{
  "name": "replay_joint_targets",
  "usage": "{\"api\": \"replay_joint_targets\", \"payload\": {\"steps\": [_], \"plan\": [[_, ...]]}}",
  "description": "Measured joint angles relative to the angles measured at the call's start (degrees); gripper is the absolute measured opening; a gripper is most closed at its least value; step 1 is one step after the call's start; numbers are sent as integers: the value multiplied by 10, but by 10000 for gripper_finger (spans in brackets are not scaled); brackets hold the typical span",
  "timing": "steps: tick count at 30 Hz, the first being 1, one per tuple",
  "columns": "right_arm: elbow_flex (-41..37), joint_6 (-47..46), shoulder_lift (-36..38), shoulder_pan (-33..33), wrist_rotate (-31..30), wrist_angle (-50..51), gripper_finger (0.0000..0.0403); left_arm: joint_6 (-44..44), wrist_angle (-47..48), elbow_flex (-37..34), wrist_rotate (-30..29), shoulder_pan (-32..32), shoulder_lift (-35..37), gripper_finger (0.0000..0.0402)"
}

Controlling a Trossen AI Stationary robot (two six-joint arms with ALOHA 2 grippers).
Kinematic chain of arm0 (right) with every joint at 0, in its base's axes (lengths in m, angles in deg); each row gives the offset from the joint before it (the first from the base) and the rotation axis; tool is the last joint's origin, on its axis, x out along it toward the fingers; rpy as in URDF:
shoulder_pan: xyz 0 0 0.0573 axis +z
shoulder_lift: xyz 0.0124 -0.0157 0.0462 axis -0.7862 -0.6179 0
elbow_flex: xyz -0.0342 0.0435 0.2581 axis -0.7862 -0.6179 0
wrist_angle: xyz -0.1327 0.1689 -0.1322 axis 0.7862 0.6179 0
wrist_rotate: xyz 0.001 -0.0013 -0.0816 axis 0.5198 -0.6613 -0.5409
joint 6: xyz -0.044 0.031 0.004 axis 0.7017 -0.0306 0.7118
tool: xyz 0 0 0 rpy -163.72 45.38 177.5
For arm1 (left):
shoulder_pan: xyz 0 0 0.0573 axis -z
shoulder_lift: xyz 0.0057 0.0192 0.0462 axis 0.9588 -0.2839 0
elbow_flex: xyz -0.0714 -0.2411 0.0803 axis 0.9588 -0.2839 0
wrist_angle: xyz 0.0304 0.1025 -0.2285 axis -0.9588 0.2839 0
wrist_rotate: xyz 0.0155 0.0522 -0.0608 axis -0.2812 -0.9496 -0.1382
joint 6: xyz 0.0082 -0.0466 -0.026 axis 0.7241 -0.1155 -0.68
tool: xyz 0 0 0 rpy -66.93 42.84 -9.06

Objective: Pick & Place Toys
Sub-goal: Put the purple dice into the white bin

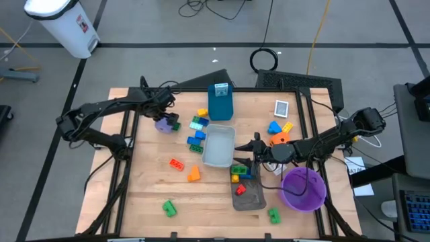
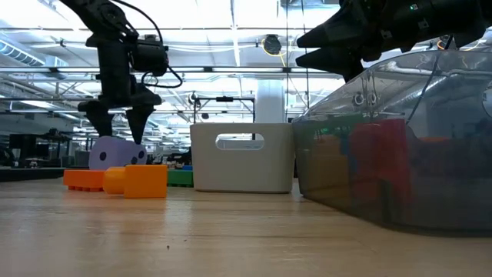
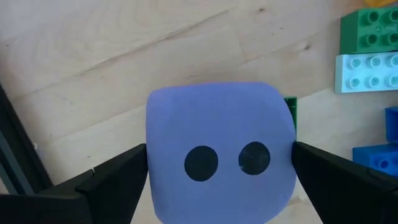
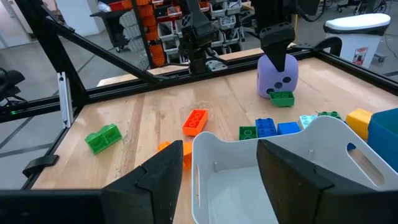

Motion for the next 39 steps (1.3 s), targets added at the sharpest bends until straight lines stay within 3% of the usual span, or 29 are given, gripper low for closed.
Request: {"api": "replay_joint_targets", "payload": {"steps": [5, 39], "plan": [[0, 0, 0, 0, 0, 2, 196, 14, -6, 2, 1, 0, -28, 395], [0, 1, 0, 0, 0, 4, 196, 24, -1, 0, -72, -1, -30, 394]]}}
